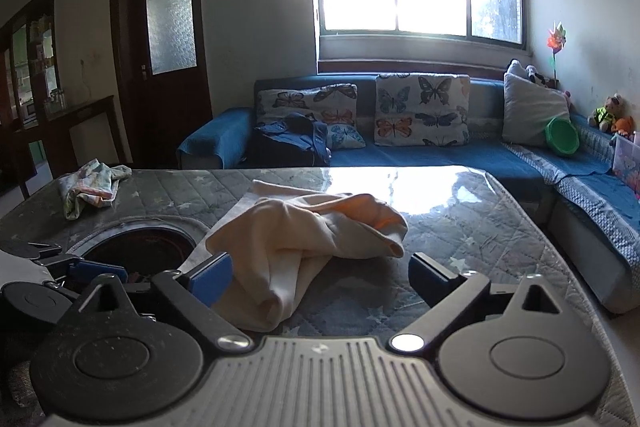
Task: Fold clothes
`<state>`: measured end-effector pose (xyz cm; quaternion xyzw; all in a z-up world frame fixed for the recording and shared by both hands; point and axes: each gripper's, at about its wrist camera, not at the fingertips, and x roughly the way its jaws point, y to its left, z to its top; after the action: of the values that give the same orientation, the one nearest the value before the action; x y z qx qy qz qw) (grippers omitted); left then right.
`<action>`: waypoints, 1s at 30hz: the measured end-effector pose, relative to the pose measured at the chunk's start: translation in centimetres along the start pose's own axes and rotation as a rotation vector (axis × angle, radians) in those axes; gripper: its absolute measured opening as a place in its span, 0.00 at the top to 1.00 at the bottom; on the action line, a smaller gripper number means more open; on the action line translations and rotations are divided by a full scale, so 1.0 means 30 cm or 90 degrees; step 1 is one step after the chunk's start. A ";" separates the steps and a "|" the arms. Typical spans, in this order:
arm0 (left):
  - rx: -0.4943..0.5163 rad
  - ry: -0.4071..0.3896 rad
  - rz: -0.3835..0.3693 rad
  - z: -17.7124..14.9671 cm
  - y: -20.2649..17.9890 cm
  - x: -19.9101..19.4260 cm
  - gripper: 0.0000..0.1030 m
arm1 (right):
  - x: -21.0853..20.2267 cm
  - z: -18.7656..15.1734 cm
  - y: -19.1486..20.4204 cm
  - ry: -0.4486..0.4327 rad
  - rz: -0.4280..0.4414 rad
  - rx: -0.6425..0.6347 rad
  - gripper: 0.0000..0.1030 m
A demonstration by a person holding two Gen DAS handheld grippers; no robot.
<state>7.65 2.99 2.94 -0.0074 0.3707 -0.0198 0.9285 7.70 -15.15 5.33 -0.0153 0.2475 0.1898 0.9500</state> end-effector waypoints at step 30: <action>0.023 -0.052 0.045 0.150 0.024 0.113 0.04 | 0.273 0.062 -0.095 0.046 -0.027 0.011 0.00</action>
<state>13.22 3.55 3.84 0.0217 0.3320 0.0065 0.9430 16.22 -14.67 2.87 -0.0189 0.2830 0.1669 0.9443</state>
